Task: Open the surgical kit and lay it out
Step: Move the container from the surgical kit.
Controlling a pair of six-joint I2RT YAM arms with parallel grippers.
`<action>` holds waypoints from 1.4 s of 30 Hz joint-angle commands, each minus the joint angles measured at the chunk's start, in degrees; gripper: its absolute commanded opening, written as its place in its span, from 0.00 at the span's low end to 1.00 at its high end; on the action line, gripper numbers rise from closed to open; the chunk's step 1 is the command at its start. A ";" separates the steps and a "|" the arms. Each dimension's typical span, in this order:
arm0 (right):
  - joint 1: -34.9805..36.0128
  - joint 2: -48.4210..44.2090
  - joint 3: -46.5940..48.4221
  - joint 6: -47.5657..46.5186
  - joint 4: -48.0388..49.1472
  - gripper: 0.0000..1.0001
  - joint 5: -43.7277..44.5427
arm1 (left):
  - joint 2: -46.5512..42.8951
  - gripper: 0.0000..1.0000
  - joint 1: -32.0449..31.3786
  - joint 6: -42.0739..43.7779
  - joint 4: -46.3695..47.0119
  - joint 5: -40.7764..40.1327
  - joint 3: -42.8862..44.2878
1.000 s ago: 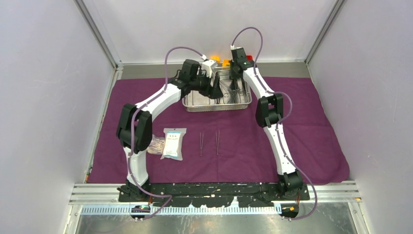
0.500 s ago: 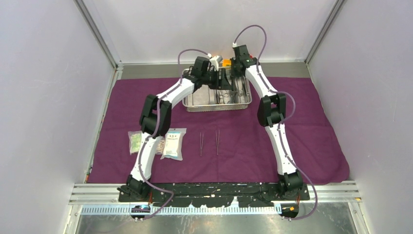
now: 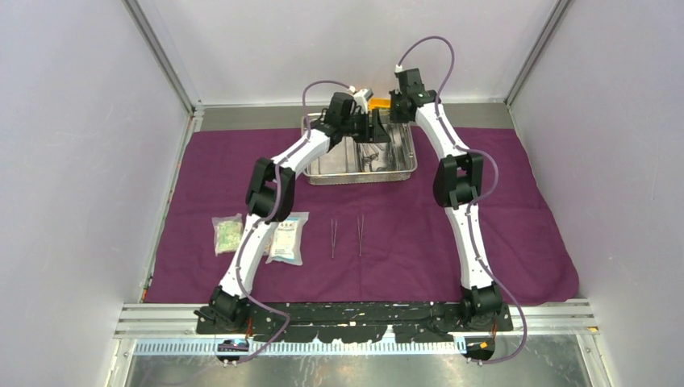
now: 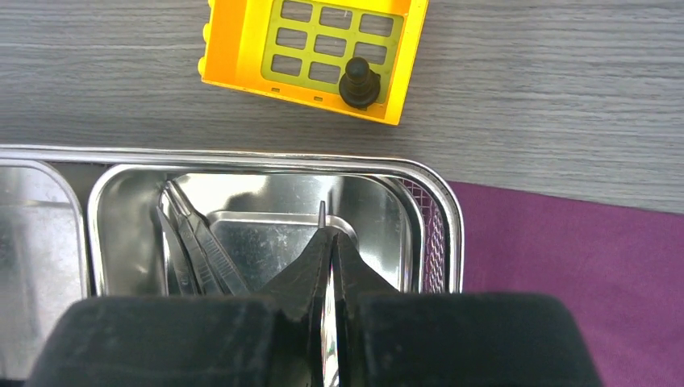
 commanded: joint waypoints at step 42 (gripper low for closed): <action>-0.15 -8.69 -6.74 0.14 3.04 0.40 -4.98 | -14.73 0.63 -1.57 21.29 -5.12 -3.31 -3.75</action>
